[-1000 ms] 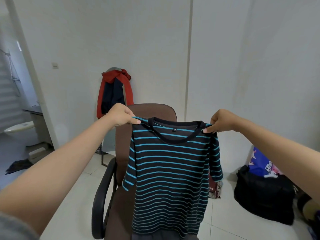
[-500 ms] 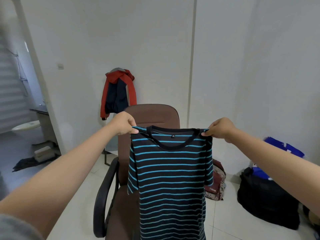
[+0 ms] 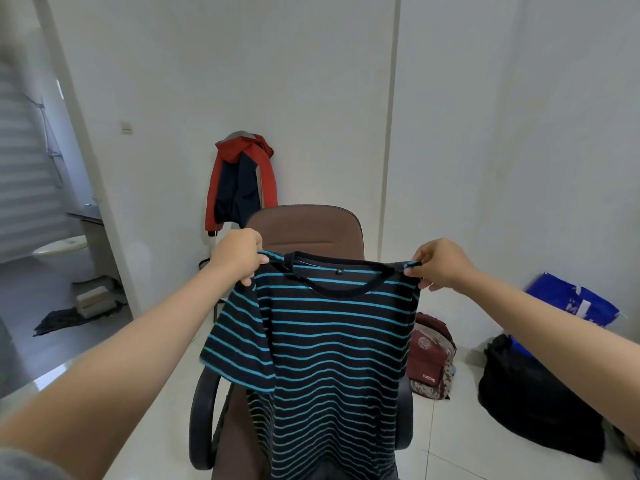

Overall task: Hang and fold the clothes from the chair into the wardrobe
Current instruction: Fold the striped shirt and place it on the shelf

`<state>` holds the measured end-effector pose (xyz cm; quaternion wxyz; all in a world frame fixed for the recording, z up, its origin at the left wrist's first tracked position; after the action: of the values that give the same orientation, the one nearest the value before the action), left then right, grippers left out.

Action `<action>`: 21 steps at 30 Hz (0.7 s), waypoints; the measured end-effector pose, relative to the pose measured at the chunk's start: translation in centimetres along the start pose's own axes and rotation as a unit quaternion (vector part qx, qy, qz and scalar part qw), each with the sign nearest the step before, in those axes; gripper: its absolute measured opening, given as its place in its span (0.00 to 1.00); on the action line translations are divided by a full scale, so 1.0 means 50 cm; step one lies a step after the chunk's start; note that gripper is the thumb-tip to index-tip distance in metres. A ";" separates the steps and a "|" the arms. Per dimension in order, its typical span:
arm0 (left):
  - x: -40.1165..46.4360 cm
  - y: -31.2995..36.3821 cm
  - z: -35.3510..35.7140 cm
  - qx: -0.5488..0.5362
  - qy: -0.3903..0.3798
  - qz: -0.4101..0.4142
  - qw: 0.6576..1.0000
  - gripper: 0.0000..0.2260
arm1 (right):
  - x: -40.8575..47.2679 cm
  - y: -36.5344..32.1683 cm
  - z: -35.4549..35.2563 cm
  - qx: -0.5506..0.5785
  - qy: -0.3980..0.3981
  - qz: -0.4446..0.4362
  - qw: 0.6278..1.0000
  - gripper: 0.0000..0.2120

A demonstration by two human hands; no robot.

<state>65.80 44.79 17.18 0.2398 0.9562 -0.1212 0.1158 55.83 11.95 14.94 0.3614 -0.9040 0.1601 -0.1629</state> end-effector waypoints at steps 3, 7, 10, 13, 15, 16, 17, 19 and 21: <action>0.008 -0.014 0.004 -0.156 0.033 0.002 0.987 0.05 | 0.001 0.011 0.001 0.102 0.028 -0.028 0.994 0.05; 0.004 -0.025 0.007 -0.220 0.072 0.049 0.972 0.02 | 0.002 0.017 -0.006 0.198 0.057 -0.081 0.975 0.09; 0.006 -0.032 0.008 -0.257 0.092 0.066 0.960 0.02 | 0.005 0.017 -0.018 0.245 0.053 -0.113 0.961 0.12; 0.011 -0.036 0.002 -0.305 0.094 0.069 0.945 0.04 | 0.009 0.017 -0.030 0.254 0.052 -0.130 0.957 0.12; 0.008 -0.031 -0.002 -0.335 0.079 0.063 0.937 0.05 | 0.014 0.015 -0.039 0.245 0.057 -0.131 0.959 0.10; 0.008 -0.028 -0.004 -0.343 0.070 0.065 0.934 0.05 | 0.018 0.014 -0.044 0.232 0.057 -0.128 0.963 0.09; 0.010 -0.025 -0.005 -0.345 0.064 0.072 0.933 0.04 | 0.022 0.012 -0.048 0.217 0.056 -0.122 0.967 0.07; 0.011 -0.020 -0.014 -0.334 0.054 0.094 0.936 0.05 | 0.030 0.012 -0.057 0.189 0.056 -0.108 0.974 0.07; 0.012 -0.017 -0.021 -0.333 0.033 0.119 0.935 0.06 | 0.036 0.013 -0.068 0.156 0.063 -0.095 0.981 0.07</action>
<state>66.44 45.91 17.90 0.5330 0.7957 -0.2578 0.1277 55.95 8.72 17.12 0.4705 -0.8352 0.0689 -0.2762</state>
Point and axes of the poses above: each hand's wrist, its own x-axis towards the middle knuckle, its own z-axis out of the palm, y = z × x, the point moved 2 cm from there along x, towards the middle knuckle, and after that the axes turned 3 degrees about y, right-handed, at the moved point
